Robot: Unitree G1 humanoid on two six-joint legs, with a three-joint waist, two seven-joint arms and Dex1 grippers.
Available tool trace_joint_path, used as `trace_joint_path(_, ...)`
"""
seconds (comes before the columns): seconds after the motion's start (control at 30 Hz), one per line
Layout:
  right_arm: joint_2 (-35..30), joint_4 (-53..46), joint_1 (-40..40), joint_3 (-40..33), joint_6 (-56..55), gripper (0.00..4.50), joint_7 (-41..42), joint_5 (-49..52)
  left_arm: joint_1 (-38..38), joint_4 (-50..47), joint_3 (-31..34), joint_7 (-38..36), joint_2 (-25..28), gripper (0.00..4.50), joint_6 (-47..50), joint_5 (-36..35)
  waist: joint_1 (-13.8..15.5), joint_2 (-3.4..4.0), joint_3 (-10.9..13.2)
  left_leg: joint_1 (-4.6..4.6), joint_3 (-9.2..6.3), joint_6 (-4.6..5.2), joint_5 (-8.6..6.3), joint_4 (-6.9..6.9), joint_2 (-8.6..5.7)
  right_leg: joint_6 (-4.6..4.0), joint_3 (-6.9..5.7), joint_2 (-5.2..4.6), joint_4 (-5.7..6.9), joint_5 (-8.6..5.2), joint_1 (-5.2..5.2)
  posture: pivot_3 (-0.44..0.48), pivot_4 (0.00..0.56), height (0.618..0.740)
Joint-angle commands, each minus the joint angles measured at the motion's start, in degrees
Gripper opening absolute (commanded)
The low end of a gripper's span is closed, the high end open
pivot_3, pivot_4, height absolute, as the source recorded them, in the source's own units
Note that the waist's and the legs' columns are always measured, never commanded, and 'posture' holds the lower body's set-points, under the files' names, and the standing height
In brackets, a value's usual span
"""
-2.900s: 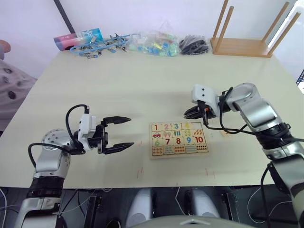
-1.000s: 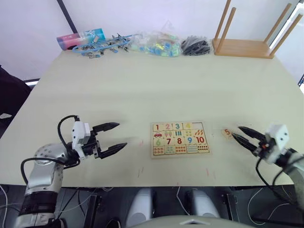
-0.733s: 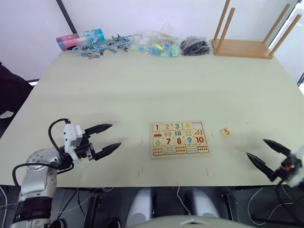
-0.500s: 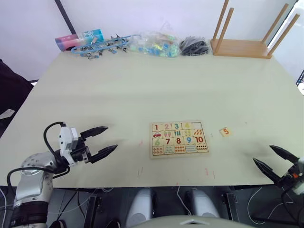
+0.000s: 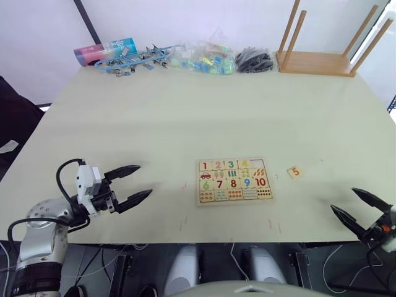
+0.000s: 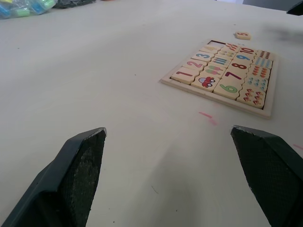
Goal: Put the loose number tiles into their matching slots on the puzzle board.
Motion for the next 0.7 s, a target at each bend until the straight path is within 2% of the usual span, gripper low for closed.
trace_joint_path(0.03, -0.85, 0.03, -0.22, -0.59, -0.97, 4.47, 0.70, 0.96, -0.30, -0.77, 0.96, -0.51, 1.10, 4.50, -0.26, -0.22, 0.00, 0.00, 0.00, 0.00, 0.00, 0.00, 0.00, 0.00, 0.00, 0.00, 0.00, -0.01, 0.00, 0.00, 0.00, 0.000, 0.150, 0.740)
trace_joint_path(0.7, -1.77, 5.49, -3.23, 0.22, -3.14, 4.47, 3.91, 0.21, -0.68, -0.25, 0.07, -1.55, 0.25, 4.50, -1.66, 0.18, -0.06, 0.01, 0.00, 0.00, 0.00, 0.00, 0.00, -0.01, -0.03, 0.00, 0.00, -0.15, -0.01, 0.00, 0.00, 0.000, 0.150, 0.740)
